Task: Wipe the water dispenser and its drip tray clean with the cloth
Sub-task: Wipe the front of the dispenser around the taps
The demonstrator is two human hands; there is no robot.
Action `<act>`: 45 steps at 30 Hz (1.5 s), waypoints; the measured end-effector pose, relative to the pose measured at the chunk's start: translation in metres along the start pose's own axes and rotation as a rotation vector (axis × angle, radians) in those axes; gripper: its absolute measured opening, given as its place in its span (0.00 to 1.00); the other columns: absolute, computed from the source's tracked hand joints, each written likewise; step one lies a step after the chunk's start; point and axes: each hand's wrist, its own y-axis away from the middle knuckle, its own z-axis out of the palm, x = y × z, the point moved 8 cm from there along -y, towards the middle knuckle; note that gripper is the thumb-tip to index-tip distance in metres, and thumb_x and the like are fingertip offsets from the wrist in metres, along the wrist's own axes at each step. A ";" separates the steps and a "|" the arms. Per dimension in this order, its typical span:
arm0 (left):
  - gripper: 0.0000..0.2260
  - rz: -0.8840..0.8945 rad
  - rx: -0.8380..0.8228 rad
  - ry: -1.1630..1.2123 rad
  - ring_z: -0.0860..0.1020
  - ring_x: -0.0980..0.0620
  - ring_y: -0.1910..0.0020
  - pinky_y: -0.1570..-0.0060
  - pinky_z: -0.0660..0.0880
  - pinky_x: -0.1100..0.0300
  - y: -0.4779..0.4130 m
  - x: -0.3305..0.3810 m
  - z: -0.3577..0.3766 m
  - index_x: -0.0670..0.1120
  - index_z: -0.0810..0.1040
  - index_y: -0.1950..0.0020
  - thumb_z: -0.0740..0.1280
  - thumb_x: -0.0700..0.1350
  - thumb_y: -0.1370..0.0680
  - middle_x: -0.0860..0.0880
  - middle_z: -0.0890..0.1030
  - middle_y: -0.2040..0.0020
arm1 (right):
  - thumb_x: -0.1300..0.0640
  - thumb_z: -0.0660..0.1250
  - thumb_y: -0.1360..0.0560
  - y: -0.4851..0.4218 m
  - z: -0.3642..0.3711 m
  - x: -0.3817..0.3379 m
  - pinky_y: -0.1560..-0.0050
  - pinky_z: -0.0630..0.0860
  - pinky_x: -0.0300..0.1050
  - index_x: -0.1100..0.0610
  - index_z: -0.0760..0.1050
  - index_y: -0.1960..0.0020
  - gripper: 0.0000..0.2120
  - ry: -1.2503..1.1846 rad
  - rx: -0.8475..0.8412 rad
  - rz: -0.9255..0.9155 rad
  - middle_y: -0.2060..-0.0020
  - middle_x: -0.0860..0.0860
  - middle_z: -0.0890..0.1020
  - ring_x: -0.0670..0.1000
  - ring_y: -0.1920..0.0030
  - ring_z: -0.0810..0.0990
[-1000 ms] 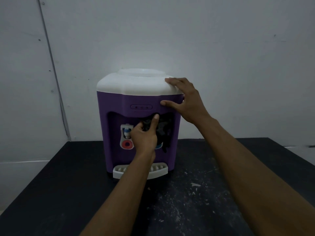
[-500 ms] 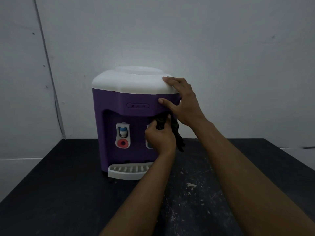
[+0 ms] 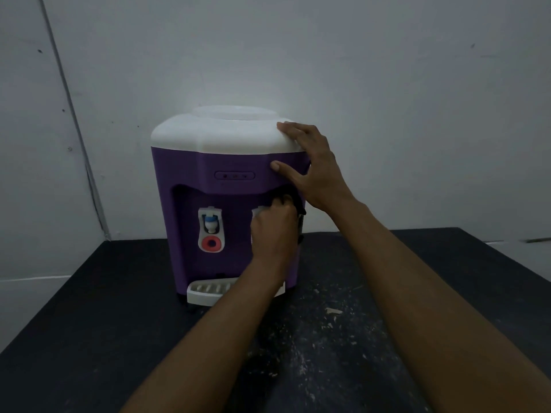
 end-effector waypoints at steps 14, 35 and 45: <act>0.25 0.095 0.014 -0.140 0.80 0.45 0.43 0.63 0.82 0.58 0.051 -0.006 0.047 0.41 0.63 0.20 0.61 0.39 0.18 0.40 0.72 0.27 | 0.53 0.73 0.21 0.004 0.000 -0.004 0.25 0.69 0.55 0.56 0.68 0.22 0.30 -0.025 0.006 -0.013 0.26 0.52 0.69 0.52 0.25 0.66; 0.21 0.175 0.346 0.290 0.81 0.49 0.51 0.66 0.79 0.61 0.067 -0.090 -0.021 0.46 0.79 0.31 0.74 0.42 0.23 0.44 0.79 0.41 | 0.54 0.72 0.20 0.007 0.004 -0.002 0.22 0.65 0.53 0.56 0.67 0.22 0.30 -0.056 0.046 -0.021 0.24 0.52 0.67 0.52 0.22 0.63; 0.14 0.099 0.303 -0.034 0.78 0.39 0.45 0.66 0.80 0.49 0.031 -0.085 -0.011 0.46 0.83 0.38 0.64 0.36 0.20 0.45 0.82 0.42 | 0.52 0.71 0.20 0.008 0.005 -0.001 0.22 0.65 0.55 0.56 0.66 0.21 0.30 -0.049 0.050 -0.019 0.23 0.52 0.67 0.52 0.21 0.61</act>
